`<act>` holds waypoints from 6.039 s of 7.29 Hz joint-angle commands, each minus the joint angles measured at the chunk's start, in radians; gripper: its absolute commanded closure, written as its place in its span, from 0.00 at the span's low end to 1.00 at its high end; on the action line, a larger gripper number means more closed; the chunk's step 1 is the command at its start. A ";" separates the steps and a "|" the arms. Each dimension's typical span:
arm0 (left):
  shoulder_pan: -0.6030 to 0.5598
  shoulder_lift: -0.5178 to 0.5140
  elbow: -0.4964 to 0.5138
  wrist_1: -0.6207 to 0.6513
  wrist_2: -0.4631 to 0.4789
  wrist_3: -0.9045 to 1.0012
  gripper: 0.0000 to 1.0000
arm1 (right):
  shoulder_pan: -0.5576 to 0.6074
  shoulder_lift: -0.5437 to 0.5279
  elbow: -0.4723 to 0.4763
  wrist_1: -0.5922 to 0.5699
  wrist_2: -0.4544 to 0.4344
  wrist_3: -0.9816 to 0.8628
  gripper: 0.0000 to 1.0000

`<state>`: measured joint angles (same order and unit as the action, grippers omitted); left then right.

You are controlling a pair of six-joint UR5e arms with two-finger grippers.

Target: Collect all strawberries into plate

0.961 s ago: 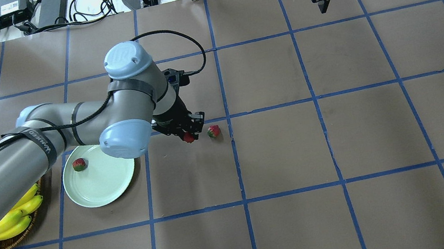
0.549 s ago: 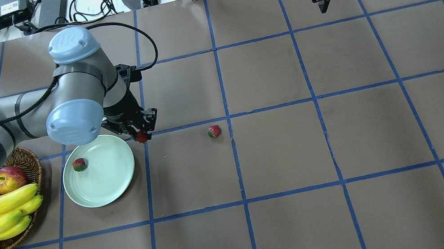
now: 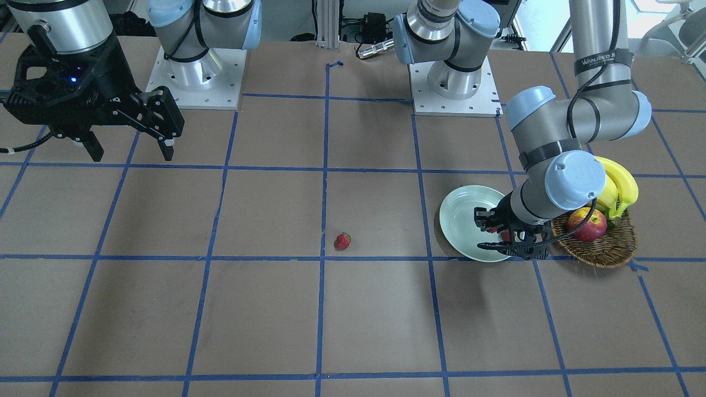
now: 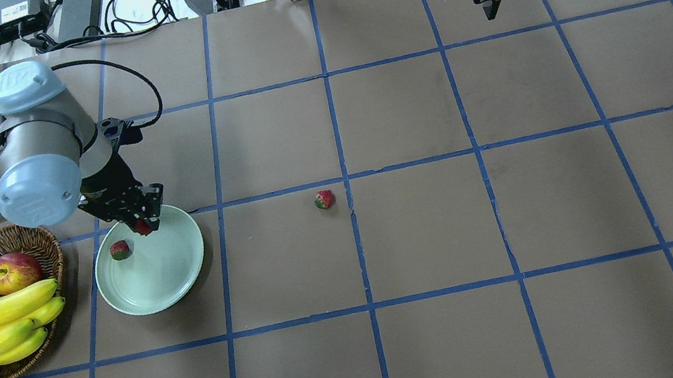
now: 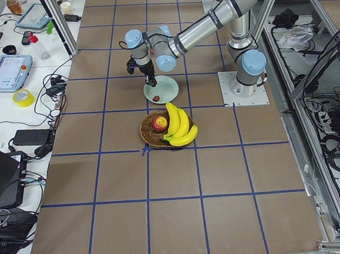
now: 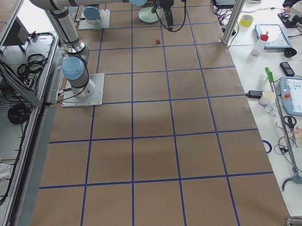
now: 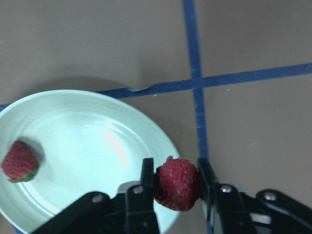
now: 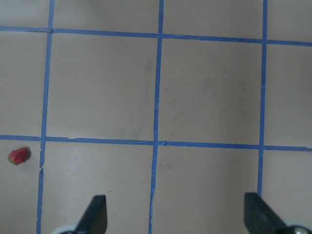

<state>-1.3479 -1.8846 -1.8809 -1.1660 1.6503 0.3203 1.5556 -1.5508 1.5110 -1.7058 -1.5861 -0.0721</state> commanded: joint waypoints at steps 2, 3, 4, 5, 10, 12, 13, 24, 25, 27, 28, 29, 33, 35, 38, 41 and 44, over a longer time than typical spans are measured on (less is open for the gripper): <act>0.019 -0.010 -0.030 0.000 0.036 0.006 0.17 | 0.000 0.000 0.000 0.000 0.000 0.000 0.00; 0.019 -0.007 -0.026 0.011 0.033 0.002 0.00 | 0.000 0.000 0.000 0.000 0.000 0.002 0.00; 0.018 0.001 -0.018 0.014 0.029 -0.004 0.00 | 0.000 0.000 0.000 -0.008 0.000 0.006 0.00; -0.006 0.010 0.002 0.016 0.022 -0.010 0.00 | 0.000 0.000 0.000 -0.020 -0.002 0.008 0.00; -0.284 -0.020 0.049 0.170 -0.252 -0.353 0.00 | -0.002 0.000 0.000 -0.020 0.000 0.009 0.00; -0.347 -0.053 0.048 0.251 -0.322 -0.394 0.00 | -0.002 0.000 0.000 -0.020 0.000 0.009 0.00; -0.361 -0.082 0.046 0.316 -0.334 -0.420 0.00 | 0.000 0.000 0.000 -0.021 0.000 0.009 0.00; -0.448 -0.174 -0.007 0.430 -0.348 -0.412 1.00 | 0.000 0.000 0.000 -0.020 0.002 0.011 0.00; -0.447 -0.150 0.006 0.419 -0.346 -0.415 1.00 | 0.000 0.000 0.000 -0.020 0.002 0.011 0.00; -0.445 -0.137 0.043 0.353 -0.345 -0.411 1.00 | -0.002 0.000 0.000 -0.020 0.002 0.011 0.00; -0.435 -0.131 0.066 0.329 -0.336 -0.405 1.00 | 0.000 0.000 0.000 -0.020 0.003 0.011 0.00; -0.378 -0.110 0.089 0.213 -0.276 -0.385 1.00 | 0.000 0.000 0.000 -0.020 0.002 0.011 0.00; -0.053 -0.042 0.077 -0.027 -0.141 -0.077 1.00 | -0.002 0.000 0.000 -0.023 0.002 0.009 0.00; -0.024 -0.056 0.040 -0.034 -0.026 -0.072 1.00 | -0.002 0.000 0.000 -0.021 0.002 0.011 0.00; -0.023 -0.044 0.034 -0.035 -0.015 -0.081 0.01 | -0.002 0.000 0.000 -0.021 0.002 0.011 0.00; -0.025 -0.018 0.051 -0.032 -0.013 -0.078 0.00 | -0.002 0.000 0.000 -0.021 0.002 0.011 0.00; -0.039 0.106 0.163 -0.137 -0.012 -0.081 0.00 | -0.002 0.000 0.000 -0.021 0.002 0.011 0.00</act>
<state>-1.3828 -1.8423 -1.7593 -1.2526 1.6364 0.2413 1.5539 -1.5509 1.5110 -1.7273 -1.5846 -0.0603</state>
